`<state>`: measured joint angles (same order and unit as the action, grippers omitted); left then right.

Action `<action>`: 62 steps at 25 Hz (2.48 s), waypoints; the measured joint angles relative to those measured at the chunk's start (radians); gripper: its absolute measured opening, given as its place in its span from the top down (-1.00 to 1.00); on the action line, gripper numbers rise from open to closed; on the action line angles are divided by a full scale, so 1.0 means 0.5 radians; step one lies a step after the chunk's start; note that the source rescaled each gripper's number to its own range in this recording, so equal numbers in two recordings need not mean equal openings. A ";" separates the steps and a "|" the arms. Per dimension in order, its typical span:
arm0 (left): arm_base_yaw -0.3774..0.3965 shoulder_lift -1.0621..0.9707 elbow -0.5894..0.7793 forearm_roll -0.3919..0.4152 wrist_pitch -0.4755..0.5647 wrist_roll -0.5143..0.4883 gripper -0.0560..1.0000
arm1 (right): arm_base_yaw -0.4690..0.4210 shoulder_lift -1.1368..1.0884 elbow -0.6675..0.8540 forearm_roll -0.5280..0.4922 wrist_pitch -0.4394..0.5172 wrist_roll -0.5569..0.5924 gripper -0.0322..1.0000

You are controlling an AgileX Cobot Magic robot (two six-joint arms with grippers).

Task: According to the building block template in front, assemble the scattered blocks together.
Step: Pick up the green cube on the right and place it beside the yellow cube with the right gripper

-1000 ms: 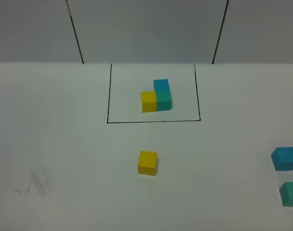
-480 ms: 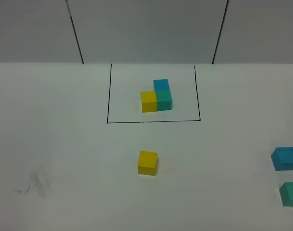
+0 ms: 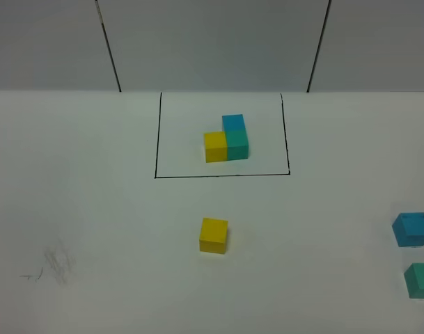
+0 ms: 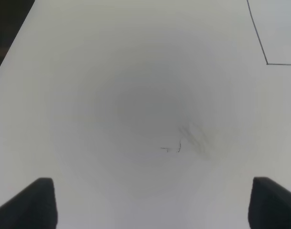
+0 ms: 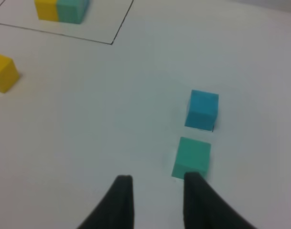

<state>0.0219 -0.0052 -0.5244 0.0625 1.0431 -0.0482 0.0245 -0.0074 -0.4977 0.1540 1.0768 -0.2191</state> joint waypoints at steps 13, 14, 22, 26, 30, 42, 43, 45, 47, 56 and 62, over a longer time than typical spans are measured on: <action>0.000 0.000 0.038 0.000 0.041 -0.010 -0.52 | 0.000 0.000 0.000 0.002 0.000 0.000 0.93; 0.000 0.000 0.038 0.000 0.041 -0.012 -0.47 | 0.000 0.000 0.000 0.002 0.000 0.000 0.93; 0.000 0.000 0.038 0.000 0.041 -0.015 -0.12 | 0.000 0.000 0.000 0.002 0.000 0.000 0.93; 0.000 0.000 0.038 0.000 0.041 -0.015 0.02 | 0.000 0.000 0.000 0.002 0.000 0.000 0.93; 0.000 0.000 0.038 0.000 0.041 -0.015 0.12 | 0.000 0.000 0.000 0.002 0.000 0.000 0.93; 0.000 0.000 0.038 0.000 0.041 -0.015 0.16 | 0.000 0.000 0.001 -0.004 -0.011 0.178 0.63; 0.000 0.000 0.038 0.000 0.041 -0.015 0.16 | 0.000 0.005 0.001 -0.004 -0.015 0.203 0.53; 0.000 0.000 0.038 0.000 0.041 -0.015 0.16 | 0.000 0.059 0.001 -0.013 -0.016 0.240 0.22; 0.000 0.000 0.038 0.000 0.041 -0.015 0.16 | 0.000 0.147 0.002 -0.029 -0.022 0.275 -0.10; 0.000 0.000 0.038 0.000 0.041 -0.015 0.19 | 0.000 0.906 -0.156 -0.207 -0.203 0.438 -0.97; 0.000 0.000 0.038 0.000 0.041 -0.015 0.20 | 0.000 1.522 -0.283 -0.365 -0.267 0.438 -0.99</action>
<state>0.0219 -0.0052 -0.5053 0.0625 1.0638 -0.0555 0.0245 0.7535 -0.6393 -0.0283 0.9434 0.0000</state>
